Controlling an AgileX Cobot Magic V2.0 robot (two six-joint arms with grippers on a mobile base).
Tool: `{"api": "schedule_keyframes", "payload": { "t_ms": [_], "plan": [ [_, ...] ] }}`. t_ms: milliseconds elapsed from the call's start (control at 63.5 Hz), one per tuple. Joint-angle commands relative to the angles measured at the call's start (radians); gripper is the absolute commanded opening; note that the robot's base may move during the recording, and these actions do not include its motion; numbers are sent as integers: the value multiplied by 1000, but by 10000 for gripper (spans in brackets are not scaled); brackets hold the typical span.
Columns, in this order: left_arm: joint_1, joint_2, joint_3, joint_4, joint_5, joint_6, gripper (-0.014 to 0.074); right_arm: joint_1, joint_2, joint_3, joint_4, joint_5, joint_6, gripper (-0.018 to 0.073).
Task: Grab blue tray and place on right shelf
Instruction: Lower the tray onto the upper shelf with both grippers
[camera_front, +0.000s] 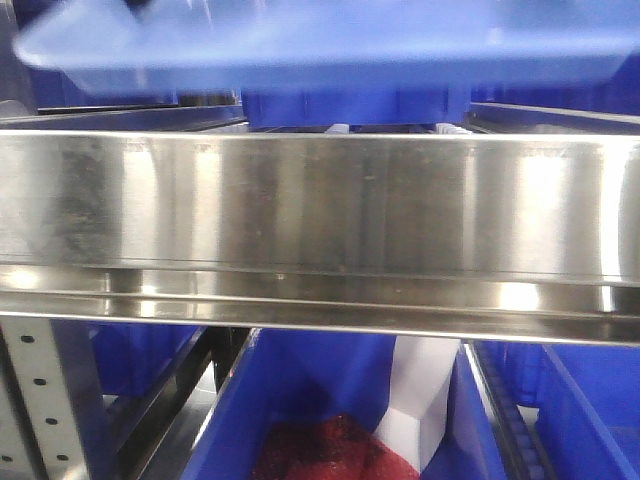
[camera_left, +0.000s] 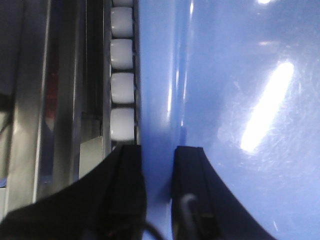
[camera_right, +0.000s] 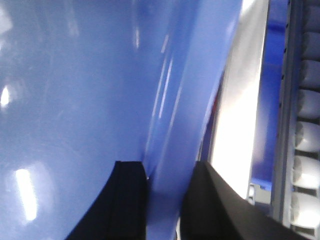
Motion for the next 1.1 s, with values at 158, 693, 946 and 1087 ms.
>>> {"api": "schedule_keyframes", "payload": {
  "t_ms": [158, 693, 946, 1087],
  "plan": [
    [-6, 59, -47, -1, -81, 8, -47, -4, 102, -41, 24, -32, -41, 69],
    [-4, 79, -47, 39, -73, 34, 580, -4, 122, -79, -14, -34, -25, 599],
    [-6, 59, -47, 71, -26, 34, 580, -4, 109, -79, -102, 20, -20, 599],
    [-22, 1, -44, 78, 10, 46, 579, 11, 51, -77, -99, 17, -23, 575]
  ]
}}
